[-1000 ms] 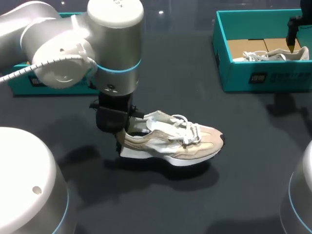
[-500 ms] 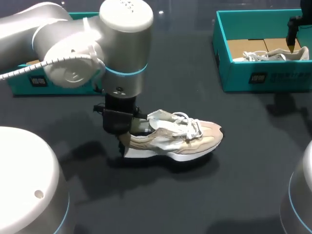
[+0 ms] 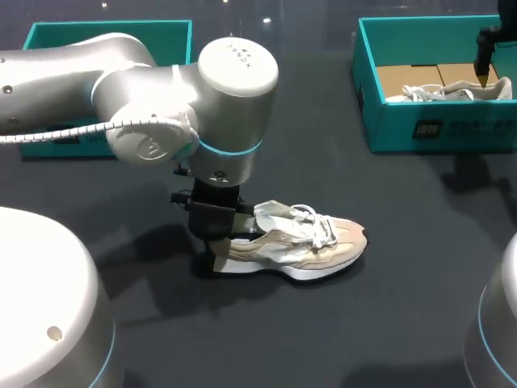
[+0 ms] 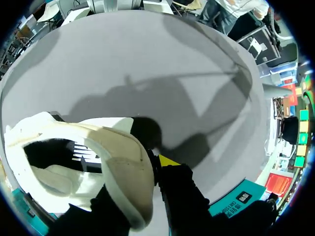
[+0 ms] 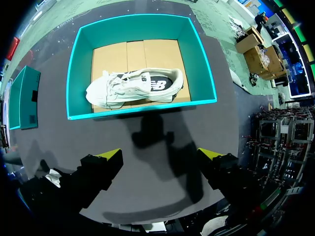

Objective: Take the shoe out of the shoebox, open the shoe tongue, remove and reinsert the insole, then place the shoe into the shoebox

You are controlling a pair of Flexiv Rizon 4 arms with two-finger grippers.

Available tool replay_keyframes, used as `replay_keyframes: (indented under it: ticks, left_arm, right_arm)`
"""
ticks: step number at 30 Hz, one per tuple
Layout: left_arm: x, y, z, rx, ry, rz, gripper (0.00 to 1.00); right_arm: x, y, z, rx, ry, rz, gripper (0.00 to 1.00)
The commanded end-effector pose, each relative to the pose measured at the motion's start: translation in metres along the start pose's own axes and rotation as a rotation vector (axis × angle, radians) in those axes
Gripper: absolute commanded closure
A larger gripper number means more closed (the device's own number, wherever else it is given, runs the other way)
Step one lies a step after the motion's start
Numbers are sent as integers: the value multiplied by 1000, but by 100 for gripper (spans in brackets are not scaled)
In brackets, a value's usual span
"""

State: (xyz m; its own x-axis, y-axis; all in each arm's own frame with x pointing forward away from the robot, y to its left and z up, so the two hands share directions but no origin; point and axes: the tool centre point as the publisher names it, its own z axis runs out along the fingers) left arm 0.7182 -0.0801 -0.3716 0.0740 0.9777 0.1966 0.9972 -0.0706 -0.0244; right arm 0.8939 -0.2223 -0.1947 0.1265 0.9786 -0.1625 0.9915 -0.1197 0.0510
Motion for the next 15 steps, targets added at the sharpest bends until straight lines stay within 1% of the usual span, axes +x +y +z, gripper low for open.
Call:
replay_keyframes:
  ticks: [1, 5, 15]
  left_arm:
    - [-7, 0, 5, -17, 15, -2, 100]
    - [-8, 3, 8, -52, 27, 8, 100]
    - [-10, 8, 9, -90, 37, 30, 100]
  right_arm:
    - [0, -1, 0, -1, 0, 1, 0]
    - [0, -1, 0, -1, 0, 1, 0]
    - [0, -1, 0, -1, 0, 1, 0]
